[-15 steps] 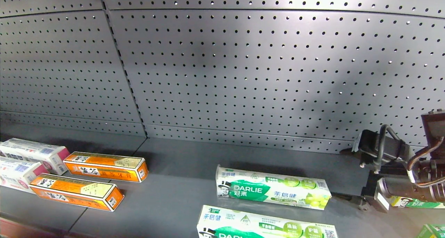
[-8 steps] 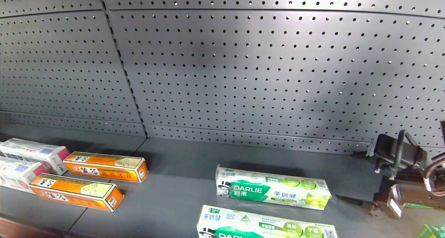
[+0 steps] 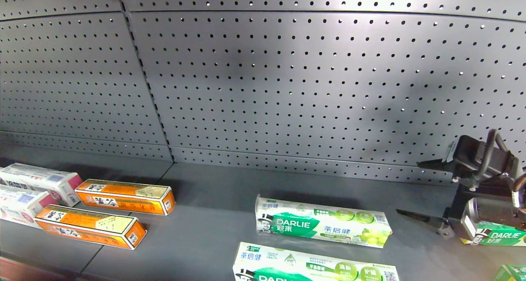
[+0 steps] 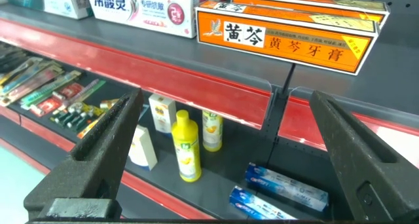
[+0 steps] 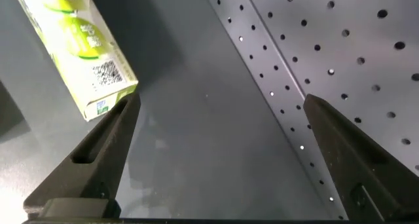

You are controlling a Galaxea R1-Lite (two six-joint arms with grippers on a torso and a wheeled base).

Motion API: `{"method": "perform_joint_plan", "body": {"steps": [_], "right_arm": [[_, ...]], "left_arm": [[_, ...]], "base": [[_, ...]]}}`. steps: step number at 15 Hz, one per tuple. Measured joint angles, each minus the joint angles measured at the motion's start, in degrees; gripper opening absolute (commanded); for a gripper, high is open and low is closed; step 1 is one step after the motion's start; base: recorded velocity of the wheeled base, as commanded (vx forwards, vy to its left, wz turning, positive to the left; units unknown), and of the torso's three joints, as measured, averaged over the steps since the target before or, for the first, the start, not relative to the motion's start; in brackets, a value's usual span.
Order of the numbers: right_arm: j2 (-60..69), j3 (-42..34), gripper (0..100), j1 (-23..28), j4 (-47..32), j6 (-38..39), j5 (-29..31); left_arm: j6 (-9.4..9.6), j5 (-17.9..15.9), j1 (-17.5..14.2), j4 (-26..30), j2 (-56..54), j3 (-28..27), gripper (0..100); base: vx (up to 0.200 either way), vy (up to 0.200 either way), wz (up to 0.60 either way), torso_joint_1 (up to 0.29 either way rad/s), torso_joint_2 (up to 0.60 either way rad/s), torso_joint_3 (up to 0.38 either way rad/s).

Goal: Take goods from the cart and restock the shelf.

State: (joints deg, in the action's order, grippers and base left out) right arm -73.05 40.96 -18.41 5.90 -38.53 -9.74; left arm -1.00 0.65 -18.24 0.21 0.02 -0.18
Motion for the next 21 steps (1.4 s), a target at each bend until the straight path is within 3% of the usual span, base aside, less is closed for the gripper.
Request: {"method": "perform_joint_plan", "body": {"steps": [3,5,7,11,13,15,17,18,19,21], "right_arm": [[-0.3,0.4,100,0.1,0.0,0.0,0.0],[-0.4,0.0,100,0.1,0.0,0.0,0.0],[-0.3,-0.1,100,0.0,0.2,0.2,0.0],[-0.1,-0.2,100,-0.1,3.2,1.9,0.1],[0.5,-0.2,100,0.1,3.4,2.2,0.4],[1.1,-0.3,100,0.2,3.5,3.4,0.5],[1.5,-0.3,100,0.2,3.5,4.7,1.5],[1.8,-0.3,100,0.3,3.5,5.3,2.1],[2.1,-0.3,100,0.2,3.5,6.1,2.2],[2.5,-1.1,100,0.2,3.5,6.4,2.3]], "left_arm": [[1.10,-2.8,0.2,-0.1,0.1,-1.3,100],[1.02,-6.7,1.0,0.4,2.1,-6.7,100],[0.98,-11.2,3.7,1.0,8.0,-16.2,100],[0.95,-23.6,13.9,3.2,23.7,-33.2,100],[1.00,-27.1,21.1,3.9,31.0,-37.8,100],[1.73,-28.2,27.2,5.6,36.6,-39.1,100],[4.19,-27.9,29.8,7.6,41.2,-39.4,100],[6.36,-26.0,30.5,8.1,43.5,-39.7,100],[7.31,-24.4,31.3,8.7,45.1,-39.9,100],[7.18,-18.7,36.1,9.8,47.1,-40.3,100]], "base": [[0.000,0.000,0.00,0.000,0.00,0.000],[0.000,0.000,0.00,0.000,0.00,0.000],[0.000,0.000,0.00,0.000,0.00,0.000],[0.000,0.000,0.00,0.000,0.00,0.000],[0.000,0.000,0.00,0.000,0.00,0.000],[0.000,0.000,0.00,0.000,0.00,0.000],[0.000,0.000,0.00,0.000,0.00,0.000],[0.000,0.000,0.00,0.000,0.00,0.000],[0.000,0.000,0.00,0.000,0.00,0.000],[0.000,0.000,0.00,0.000,0.00,0.000]]}}
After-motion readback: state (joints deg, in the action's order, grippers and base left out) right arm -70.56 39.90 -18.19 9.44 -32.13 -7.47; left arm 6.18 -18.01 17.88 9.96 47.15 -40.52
